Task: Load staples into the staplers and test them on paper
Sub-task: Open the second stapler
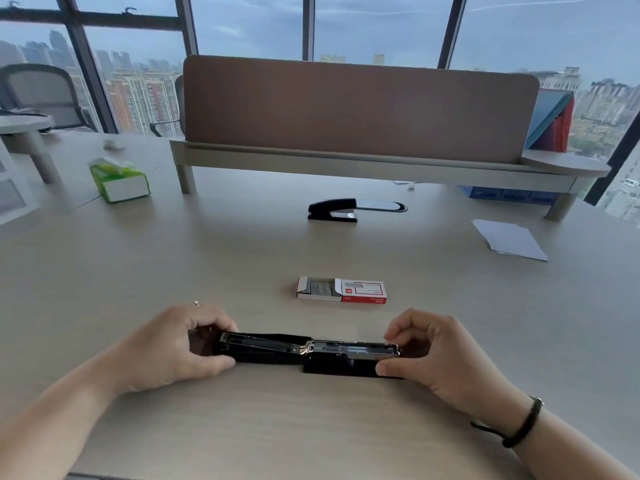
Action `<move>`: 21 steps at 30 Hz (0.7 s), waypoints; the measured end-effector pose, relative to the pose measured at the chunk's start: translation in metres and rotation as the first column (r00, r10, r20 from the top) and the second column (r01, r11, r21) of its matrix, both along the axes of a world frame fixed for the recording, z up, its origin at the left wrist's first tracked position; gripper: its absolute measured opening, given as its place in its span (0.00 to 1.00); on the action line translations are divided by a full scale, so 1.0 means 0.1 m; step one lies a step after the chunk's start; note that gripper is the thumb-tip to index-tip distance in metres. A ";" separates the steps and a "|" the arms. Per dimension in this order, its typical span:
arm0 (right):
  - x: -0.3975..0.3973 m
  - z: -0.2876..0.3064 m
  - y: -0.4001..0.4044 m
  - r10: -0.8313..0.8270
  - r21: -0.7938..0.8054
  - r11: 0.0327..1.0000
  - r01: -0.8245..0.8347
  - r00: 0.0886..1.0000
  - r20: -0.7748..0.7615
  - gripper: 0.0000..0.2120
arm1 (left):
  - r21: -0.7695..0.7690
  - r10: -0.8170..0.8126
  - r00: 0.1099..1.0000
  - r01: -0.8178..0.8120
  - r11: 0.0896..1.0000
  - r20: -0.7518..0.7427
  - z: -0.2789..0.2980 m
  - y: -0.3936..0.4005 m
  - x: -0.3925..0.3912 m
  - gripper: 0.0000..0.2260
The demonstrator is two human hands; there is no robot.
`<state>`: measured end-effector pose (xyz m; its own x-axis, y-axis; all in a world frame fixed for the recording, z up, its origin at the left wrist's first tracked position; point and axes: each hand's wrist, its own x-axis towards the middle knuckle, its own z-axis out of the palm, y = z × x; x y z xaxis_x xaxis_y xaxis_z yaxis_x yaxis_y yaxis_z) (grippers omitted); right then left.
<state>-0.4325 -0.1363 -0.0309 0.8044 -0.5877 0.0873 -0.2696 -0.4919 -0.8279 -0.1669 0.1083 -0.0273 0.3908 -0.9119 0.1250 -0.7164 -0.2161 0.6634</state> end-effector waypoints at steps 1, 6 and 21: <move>0.00 0.00 -0.01 0.006 0.003 1.000 -0.006 1.000 -0.004 0.16 | 0.003 0.003 1.000 -0.003 1.000 -0.011 0.00 0.00 0.00 0.13; 0.06 0.17 -0.13 0.166 0.038 0.986 -0.163 0.981 -0.103 0.22 | -0.013 -0.085 0.987 0.084 0.996 -0.134 0.10 -0.10 0.04 0.22; 1.66 0.48 -0.26 -0.061 -0.502 0.852 -0.150 0.923 -0.379 0.10 | -0.042 0.104 0.979 -0.098 0.994 0.175 0.10 -1.29 0.05 0.02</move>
<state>-0.2661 -0.1626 0.0175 0.8616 -0.5042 0.0579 -0.4679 -0.8334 -0.2942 -0.1619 -0.0208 -0.0172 0.4495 -0.8633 0.2295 -0.7987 -0.2733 0.5360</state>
